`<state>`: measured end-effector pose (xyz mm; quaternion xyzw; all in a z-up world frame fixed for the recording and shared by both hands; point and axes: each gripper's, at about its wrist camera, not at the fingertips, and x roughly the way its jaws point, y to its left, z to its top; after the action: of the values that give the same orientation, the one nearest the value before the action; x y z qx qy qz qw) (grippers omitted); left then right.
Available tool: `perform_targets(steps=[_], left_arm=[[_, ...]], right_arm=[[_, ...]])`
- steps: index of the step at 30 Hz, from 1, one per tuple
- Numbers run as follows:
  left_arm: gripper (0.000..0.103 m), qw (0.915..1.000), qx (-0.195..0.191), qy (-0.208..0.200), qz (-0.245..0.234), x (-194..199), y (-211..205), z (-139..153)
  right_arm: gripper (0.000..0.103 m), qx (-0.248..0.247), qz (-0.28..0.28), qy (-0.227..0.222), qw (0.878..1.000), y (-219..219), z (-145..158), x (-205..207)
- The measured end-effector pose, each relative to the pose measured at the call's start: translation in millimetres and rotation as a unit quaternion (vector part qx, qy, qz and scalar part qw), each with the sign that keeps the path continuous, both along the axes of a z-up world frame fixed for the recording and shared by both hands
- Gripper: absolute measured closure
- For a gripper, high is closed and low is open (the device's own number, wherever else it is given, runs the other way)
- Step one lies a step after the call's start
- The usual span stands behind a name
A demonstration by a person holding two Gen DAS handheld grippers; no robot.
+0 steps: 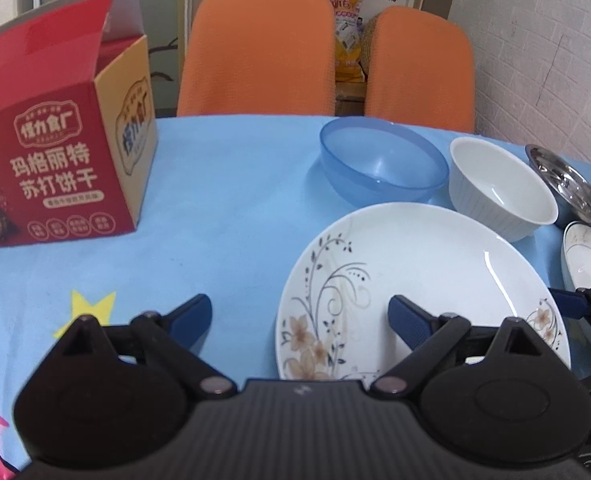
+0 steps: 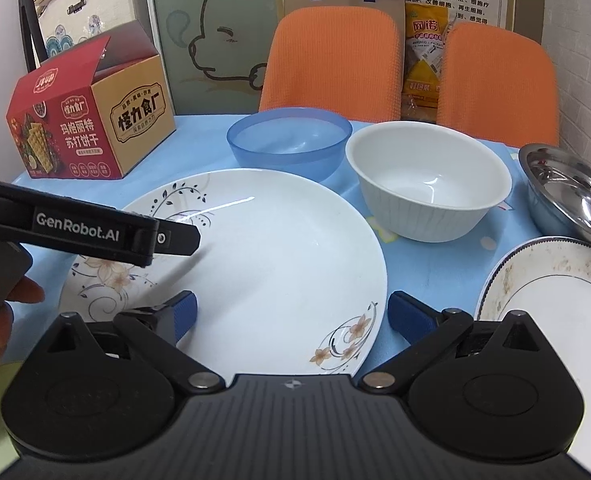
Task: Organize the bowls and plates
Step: 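Position both open grippers over the floral plate rim, then close both grippers on the floral plate rim and lift it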
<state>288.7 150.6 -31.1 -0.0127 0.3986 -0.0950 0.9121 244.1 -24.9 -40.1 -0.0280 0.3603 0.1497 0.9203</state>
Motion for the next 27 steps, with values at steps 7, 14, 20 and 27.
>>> perform_targets(steps=[7, 14, 20, 27], left_arm=[[0.009, 0.9999, 0.014, 0.001, -0.002, 5, -4, 0], [0.011, 0.9998, 0.015, -0.001, -0.009, 3, -5, -1], [0.048, 0.9998, 0.000, -0.002, -0.020, -1, -15, 6], [0.064, 0.9999, -0.013, -0.001, -0.005, -12, -17, 14]], right_arm=[[0.000, -0.001, 0.001, -0.014, 1.000, 0, -2, -3], [0.000, 0.000, -0.003, -0.008, 1.000, 1, 0, -4], [0.000, 0.010, -0.011, -0.041, 0.999, -4, -1, -4], [0.041, 0.037, -0.035, -0.027, 0.998, -26, 5, -4]])
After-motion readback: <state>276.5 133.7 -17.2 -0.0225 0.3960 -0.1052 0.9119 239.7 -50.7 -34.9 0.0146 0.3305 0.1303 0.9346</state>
